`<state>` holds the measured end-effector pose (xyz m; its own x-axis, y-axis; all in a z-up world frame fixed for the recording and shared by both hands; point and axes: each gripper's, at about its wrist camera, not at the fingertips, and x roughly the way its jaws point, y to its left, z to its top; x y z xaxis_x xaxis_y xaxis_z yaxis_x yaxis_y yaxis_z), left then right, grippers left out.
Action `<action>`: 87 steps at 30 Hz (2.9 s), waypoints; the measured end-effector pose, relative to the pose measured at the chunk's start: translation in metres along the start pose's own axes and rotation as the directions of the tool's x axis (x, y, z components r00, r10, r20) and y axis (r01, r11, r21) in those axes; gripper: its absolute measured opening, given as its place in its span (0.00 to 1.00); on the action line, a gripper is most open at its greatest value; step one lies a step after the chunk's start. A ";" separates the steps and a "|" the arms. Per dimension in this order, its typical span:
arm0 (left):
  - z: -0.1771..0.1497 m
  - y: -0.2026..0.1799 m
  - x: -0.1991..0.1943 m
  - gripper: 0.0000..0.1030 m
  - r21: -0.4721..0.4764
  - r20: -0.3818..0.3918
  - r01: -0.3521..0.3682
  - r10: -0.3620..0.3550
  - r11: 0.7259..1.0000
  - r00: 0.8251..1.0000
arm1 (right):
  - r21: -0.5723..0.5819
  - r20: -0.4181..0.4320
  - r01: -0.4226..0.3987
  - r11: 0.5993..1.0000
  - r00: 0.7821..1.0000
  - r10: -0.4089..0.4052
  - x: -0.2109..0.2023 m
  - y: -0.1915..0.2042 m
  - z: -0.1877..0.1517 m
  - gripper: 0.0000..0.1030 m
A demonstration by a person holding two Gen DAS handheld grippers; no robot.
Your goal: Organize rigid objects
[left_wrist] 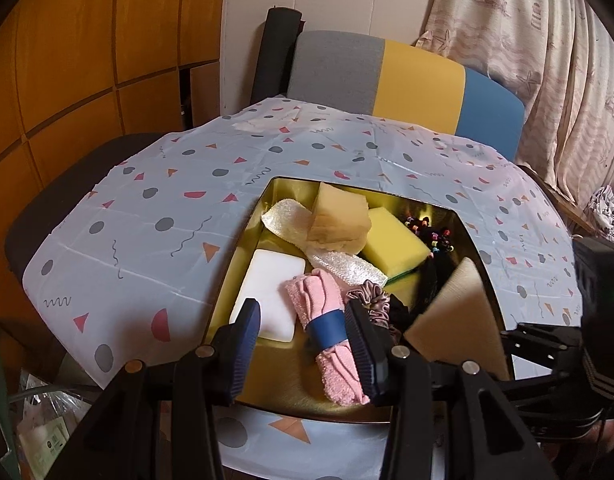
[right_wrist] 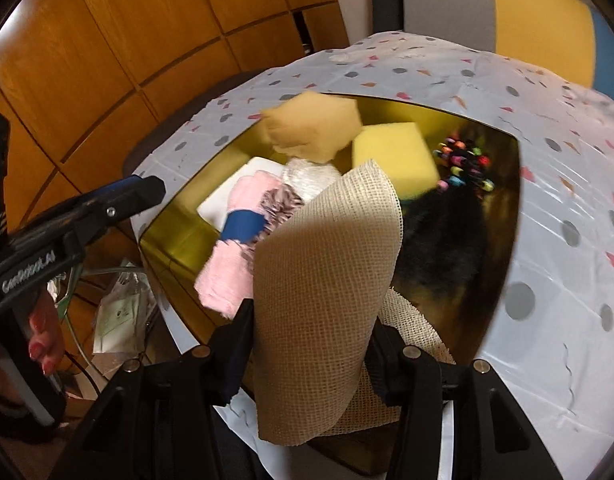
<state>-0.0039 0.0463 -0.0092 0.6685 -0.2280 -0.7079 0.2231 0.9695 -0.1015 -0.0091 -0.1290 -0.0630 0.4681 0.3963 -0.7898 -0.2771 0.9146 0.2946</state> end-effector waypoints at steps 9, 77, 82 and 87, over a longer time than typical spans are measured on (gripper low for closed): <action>-0.001 0.001 -0.002 0.43 0.001 0.005 -0.001 0.001 1.000 1.000 | 0.042 0.033 -0.022 0.999 0.999 0.020 0.008 -0.005 0.009 0.53; 0.015 0.000 0.002 0.43 -0.021 -0.107 -0.348 0.344 0.937 0.933 | 0.204 0.164 0.423 0.883 0.874 -0.457 -0.053 0.019 0.027 1.00; 0.014 -0.002 0.003 0.43 -0.015 -0.118 -0.336 0.332 0.942 0.936 | 0.229 0.185 0.414 0.881 0.870 -0.457 -0.057 0.018 0.028 1.00; 0.015 -0.005 0.001 0.43 -0.009 -0.105 -0.333 0.331 0.943 0.938 | 0.239 0.172 0.426 0.873 0.866 -0.470 -0.054 0.015 0.029 1.00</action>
<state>0.0062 0.0398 0.0014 0.6265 0.1162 -0.7707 -0.0193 0.9908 0.1338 -0.0146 -0.1341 -0.0001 0.6799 -0.0726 -0.7297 0.1580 0.9862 0.0491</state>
